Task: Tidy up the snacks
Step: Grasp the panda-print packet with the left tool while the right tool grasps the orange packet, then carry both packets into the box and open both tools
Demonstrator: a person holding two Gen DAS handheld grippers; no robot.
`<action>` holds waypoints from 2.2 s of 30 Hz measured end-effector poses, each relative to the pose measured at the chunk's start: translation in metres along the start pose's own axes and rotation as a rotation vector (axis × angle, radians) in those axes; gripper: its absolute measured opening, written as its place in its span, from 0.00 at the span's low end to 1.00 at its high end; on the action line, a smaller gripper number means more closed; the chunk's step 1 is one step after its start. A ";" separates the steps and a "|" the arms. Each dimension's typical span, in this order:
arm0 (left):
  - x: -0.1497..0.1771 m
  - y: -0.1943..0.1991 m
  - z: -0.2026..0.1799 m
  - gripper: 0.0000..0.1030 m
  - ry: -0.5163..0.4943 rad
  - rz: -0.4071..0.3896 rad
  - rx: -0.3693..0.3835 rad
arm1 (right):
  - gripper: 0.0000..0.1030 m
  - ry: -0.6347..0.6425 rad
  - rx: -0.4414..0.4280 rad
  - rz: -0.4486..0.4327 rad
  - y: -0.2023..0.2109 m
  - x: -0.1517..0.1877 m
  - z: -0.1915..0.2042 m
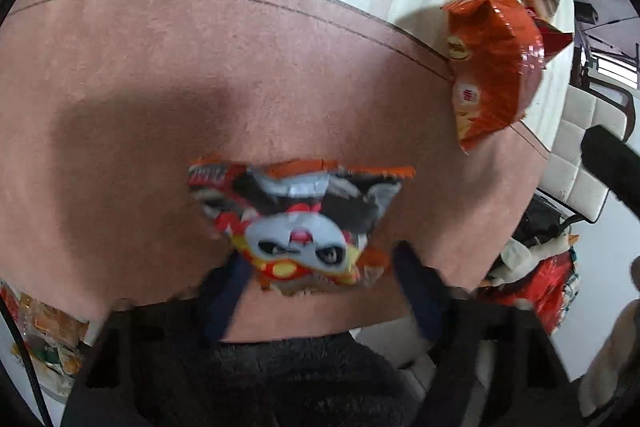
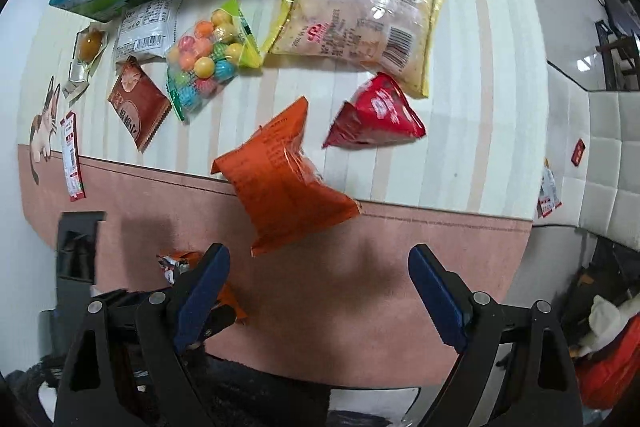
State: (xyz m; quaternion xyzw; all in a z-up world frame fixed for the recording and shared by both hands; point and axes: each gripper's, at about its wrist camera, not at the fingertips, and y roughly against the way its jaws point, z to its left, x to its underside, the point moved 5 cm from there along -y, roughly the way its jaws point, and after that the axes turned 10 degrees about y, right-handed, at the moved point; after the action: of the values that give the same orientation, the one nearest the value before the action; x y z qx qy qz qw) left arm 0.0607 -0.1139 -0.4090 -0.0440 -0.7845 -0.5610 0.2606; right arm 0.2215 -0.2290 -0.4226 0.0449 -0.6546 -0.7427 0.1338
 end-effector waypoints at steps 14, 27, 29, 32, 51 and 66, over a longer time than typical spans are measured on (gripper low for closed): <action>-0.017 0.019 0.010 0.45 -0.078 -0.167 -0.165 | 0.66 0.081 -0.003 0.098 -0.056 -0.033 0.018; -0.032 0.033 0.019 0.41 -0.124 -0.190 -0.210 | 0.59 -0.100 -0.071 0.140 -0.072 0.006 0.009; -0.028 0.028 0.014 0.40 -0.138 -0.195 -0.210 | 0.59 -0.105 -0.054 0.127 -0.073 0.010 0.009; -0.026 0.029 0.008 0.39 -0.144 -0.203 -0.217 | 0.52 -0.120 -0.046 0.097 -0.070 0.017 0.011; -0.014 0.194 -0.041 0.39 -0.232 -0.465 -0.100 | 0.49 -0.166 -0.222 -0.187 0.090 -0.028 0.019; -0.167 0.340 -0.082 0.39 -0.191 -0.605 -0.135 | 0.49 -0.113 -0.182 -0.364 0.192 -0.193 0.025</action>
State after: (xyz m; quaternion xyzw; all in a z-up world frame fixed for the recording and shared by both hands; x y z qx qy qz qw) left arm 0.3561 -0.0259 -0.1750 0.1213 -0.7441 -0.6570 0.0037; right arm 0.4275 -0.1763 -0.2513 0.1083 -0.5723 -0.8121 -0.0361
